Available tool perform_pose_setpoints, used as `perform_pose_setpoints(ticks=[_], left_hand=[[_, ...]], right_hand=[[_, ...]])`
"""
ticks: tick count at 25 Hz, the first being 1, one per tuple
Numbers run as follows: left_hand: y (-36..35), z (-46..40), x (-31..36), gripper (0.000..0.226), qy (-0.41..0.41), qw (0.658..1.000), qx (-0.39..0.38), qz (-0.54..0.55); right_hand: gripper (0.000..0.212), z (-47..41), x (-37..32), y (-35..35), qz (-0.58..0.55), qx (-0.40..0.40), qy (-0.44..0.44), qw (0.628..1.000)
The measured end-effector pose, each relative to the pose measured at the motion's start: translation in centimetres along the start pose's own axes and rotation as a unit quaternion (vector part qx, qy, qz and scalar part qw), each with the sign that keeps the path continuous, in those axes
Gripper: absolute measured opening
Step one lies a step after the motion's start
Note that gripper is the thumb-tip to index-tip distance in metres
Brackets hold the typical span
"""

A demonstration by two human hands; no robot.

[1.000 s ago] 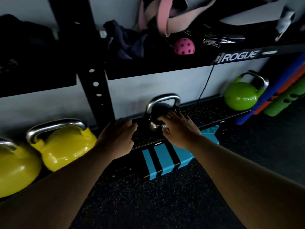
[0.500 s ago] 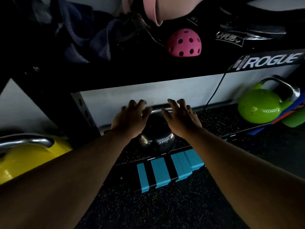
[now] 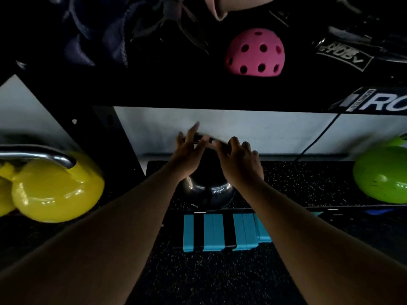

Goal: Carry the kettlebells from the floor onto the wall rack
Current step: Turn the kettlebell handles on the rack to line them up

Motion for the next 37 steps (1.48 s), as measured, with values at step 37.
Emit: perform_pose_setpoints(ticks=[37], left_hand=[[-1.5,-3.5,-0.6,0.054,0.039,0.984,-0.074,0.157]], right_hand=[[0.045,2.0,-3.1,-5.4,-0.532,0.021,-0.083,0.842]])
Point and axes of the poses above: each hand's wrist, its own z-axis away from the middle knuckle, its own y-axis out of the back of the hand, x = y × z, the point moved 7 cm from there along -z, towards the middle knuckle, and after that the axes turned 10 degrees about y, right-handed, at the moved point
